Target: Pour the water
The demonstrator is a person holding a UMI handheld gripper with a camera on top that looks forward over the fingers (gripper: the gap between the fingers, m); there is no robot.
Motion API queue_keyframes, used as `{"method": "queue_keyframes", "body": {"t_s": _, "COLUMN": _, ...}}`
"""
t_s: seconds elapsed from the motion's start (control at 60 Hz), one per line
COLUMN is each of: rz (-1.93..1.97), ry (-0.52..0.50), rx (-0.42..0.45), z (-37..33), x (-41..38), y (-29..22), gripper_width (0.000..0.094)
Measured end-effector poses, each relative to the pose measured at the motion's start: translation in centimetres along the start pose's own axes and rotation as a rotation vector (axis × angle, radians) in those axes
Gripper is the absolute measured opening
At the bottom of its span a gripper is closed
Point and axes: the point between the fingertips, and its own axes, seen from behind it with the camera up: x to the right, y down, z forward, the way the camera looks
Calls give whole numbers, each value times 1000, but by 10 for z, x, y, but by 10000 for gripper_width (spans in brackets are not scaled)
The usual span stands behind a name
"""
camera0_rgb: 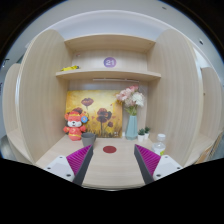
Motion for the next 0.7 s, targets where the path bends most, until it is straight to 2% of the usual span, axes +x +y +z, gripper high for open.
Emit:
{"method": "queue_keyframes", "body": {"t_s": 0.117, "rz": -27, "ry": 79, "rx": 57, "z": 7, "x": 38, "y": 16, "gripper_width": 860}}
{"method": "queue_keyframes", "body": {"t_s": 0.133, "rz": -24, "ry": 80, "rx": 64, "z": 8, "x": 35, "y": -3, "gripper_width": 861}}
{"method": "queue_keyframes", "body": {"t_s": 0.167, "rz": -20, "ry": 97, "rx": 59, "z": 16, "x": 59, "y": 31, "gripper_width": 858}}
{"method": "queue_keyframes", "body": {"t_s": 0.233, "rz": -1, "ry": 116, "rx": 54, "z": 27, "x": 84, "y": 53, "gripper_width": 859}}
{"method": "queue_keyframes", "body": {"t_s": 0.517, "rz": 73, "ry": 233, "rx": 12, "z": 85, "x": 198, "y": 107, "gripper_width": 848}}
{"method": "queue_keyframes", "body": {"t_s": 0.7, "rz": 84, "ry": 199, "rx": -6, "z": 139, "x": 225, "y": 117, "gripper_width": 845}}
